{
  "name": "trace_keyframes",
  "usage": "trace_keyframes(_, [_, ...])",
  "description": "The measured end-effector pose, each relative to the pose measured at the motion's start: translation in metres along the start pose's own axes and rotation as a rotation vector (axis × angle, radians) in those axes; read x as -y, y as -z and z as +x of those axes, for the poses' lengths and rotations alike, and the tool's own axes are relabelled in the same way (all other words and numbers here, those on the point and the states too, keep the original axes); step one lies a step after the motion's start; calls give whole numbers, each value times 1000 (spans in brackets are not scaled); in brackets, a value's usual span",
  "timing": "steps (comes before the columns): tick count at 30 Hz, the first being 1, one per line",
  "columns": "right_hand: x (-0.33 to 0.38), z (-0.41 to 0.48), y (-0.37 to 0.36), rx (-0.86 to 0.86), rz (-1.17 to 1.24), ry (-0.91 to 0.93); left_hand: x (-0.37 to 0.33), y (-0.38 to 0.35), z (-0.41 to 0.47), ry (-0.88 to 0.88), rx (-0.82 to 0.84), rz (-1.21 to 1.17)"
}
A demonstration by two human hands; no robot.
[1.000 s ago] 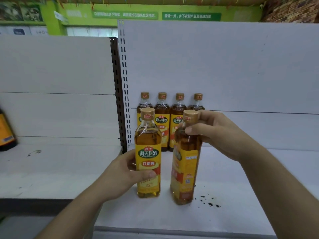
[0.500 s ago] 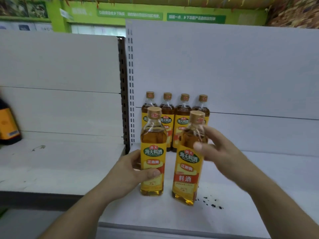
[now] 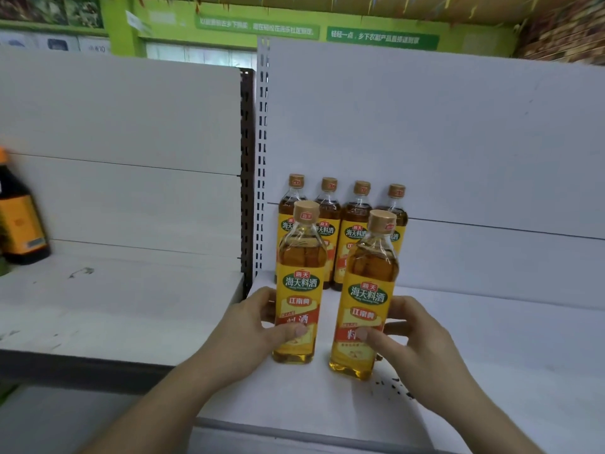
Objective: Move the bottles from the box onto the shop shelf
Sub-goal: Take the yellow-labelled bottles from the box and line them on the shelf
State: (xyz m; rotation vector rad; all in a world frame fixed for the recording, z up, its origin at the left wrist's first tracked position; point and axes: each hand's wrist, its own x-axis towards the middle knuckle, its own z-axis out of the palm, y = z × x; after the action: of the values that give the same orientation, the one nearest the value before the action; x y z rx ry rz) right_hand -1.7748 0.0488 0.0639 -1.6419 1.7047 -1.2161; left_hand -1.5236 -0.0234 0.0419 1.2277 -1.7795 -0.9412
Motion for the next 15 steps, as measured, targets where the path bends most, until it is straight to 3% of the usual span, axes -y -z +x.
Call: trace_keyframes(15, [-9, 49, -30, 24, 34, 48, 9, 6, 27, 14, -73, 92])
